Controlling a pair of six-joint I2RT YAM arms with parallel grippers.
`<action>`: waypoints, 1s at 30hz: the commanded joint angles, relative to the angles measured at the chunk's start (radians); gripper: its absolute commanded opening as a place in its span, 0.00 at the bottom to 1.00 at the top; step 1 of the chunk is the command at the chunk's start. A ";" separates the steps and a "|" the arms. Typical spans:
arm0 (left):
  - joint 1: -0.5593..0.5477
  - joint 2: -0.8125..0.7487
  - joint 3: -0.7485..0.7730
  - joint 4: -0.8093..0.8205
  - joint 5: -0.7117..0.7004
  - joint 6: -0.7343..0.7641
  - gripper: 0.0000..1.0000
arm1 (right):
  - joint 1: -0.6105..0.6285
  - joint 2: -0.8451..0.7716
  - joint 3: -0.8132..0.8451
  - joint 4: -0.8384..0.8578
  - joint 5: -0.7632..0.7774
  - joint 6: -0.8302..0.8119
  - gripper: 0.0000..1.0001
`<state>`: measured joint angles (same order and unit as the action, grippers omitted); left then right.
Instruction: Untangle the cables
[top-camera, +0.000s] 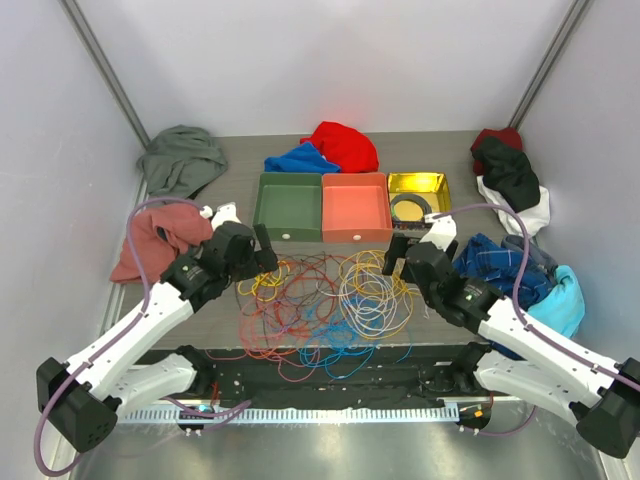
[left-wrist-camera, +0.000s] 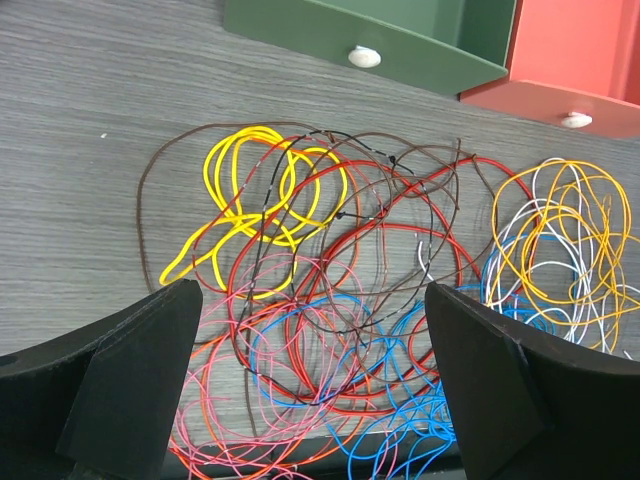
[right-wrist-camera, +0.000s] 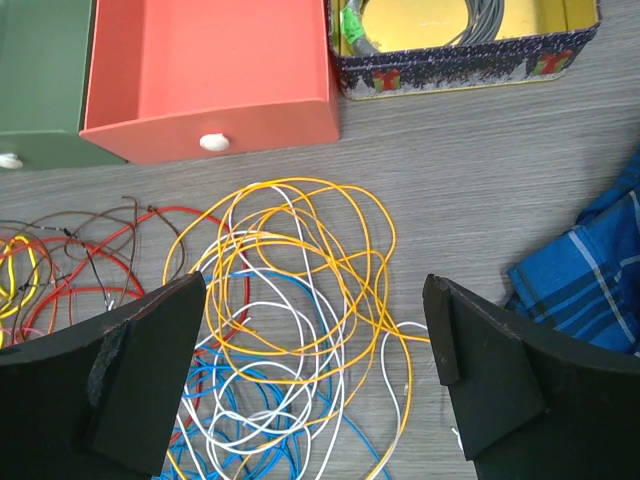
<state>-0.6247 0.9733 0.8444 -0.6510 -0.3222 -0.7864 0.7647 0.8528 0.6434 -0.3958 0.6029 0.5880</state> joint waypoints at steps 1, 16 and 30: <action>-0.003 -0.004 -0.010 0.060 0.026 -0.020 1.00 | 0.002 0.002 -0.007 0.038 -0.043 -0.016 0.99; -0.003 -0.038 -0.077 0.106 0.067 -0.034 1.00 | 0.036 0.153 -0.090 0.209 -0.210 0.050 0.84; -0.003 -0.059 -0.114 0.123 0.100 -0.045 1.00 | 0.035 0.394 -0.007 0.298 -0.177 0.032 0.60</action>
<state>-0.6247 0.9344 0.7376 -0.5652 -0.2382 -0.8185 0.7959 1.2224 0.5846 -0.1680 0.3981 0.6224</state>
